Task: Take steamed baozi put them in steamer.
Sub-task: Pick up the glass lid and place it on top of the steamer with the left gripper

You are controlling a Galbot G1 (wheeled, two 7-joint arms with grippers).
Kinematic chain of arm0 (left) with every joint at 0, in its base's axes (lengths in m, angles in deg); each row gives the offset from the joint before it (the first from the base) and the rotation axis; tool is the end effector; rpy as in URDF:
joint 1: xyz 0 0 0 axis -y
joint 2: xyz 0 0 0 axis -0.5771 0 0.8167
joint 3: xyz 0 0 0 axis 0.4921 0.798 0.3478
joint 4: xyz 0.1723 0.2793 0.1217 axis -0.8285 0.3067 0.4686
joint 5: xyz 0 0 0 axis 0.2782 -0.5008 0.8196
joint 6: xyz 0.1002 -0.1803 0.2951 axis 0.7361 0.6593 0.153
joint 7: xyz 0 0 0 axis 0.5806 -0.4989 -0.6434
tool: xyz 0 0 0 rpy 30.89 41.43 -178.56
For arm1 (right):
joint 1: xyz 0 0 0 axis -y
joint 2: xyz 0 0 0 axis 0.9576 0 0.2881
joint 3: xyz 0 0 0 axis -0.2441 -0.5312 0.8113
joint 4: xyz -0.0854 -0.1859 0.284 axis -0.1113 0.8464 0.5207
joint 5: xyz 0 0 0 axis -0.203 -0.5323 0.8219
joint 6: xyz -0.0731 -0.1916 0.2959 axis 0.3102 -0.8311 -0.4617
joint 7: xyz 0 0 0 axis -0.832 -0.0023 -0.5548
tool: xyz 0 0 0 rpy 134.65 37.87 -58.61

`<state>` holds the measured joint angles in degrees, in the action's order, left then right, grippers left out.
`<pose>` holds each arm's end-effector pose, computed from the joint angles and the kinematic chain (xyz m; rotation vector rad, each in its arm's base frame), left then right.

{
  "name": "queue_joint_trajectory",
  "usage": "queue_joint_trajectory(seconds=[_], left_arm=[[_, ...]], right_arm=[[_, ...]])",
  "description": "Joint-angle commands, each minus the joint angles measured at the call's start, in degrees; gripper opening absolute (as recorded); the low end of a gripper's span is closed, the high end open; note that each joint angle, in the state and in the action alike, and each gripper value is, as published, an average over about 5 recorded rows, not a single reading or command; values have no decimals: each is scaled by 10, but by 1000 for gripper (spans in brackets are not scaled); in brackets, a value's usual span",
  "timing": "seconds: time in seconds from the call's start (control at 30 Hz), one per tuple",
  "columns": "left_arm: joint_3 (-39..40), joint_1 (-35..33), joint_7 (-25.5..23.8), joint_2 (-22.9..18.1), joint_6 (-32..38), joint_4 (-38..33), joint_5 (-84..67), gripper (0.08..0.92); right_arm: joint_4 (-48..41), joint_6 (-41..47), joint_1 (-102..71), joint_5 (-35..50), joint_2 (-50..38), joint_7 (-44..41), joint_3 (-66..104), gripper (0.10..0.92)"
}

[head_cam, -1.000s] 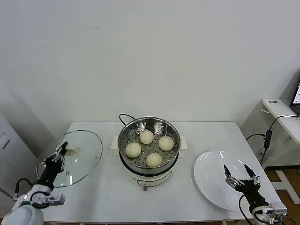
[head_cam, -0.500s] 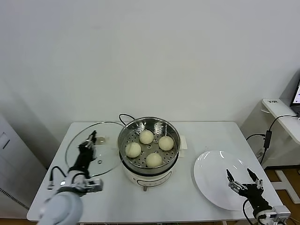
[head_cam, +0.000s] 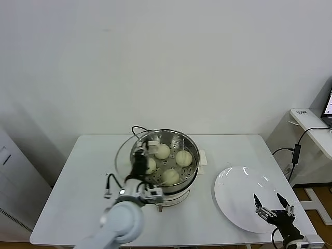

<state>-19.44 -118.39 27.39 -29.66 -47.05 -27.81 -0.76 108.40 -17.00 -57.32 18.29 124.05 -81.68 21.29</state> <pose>0.2756 -0.1154 -0.2243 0.1618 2.3111 2.0154 0.1385 -0.1891 -0.3281 -0.0550 -2.9097 -0.0197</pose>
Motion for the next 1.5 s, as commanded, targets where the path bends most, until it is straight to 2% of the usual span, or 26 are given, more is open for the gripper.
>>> queue_joint_trajectory(seconds=[0.03,0.57,0.83,1.03,1.27,1.5], left_arm=[[130,113,-15,-65,-46,86,46,110],[83,93,-7,-62,-46,153,87,110],[80,86,1,-63,-46,148,72,110],[79,68,19,-55,-46,98,27,123],[57,25,26,-22,-46,7,-37,295],[21,-40,25,3,-46,-43,-82,503]], right_arm=[[0,-1,-7,-4,5,-3,5,823],[4,-11,-19,-5,14,-12,5,823],[8,-13,-19,-7,15,-14,5,823],[10,-15,-18,-7,12,-16,5,823],[6,-14,-6,-7,2,-17,-3,823],[-6,-12,10,-11,-7,-19,-20,823]])
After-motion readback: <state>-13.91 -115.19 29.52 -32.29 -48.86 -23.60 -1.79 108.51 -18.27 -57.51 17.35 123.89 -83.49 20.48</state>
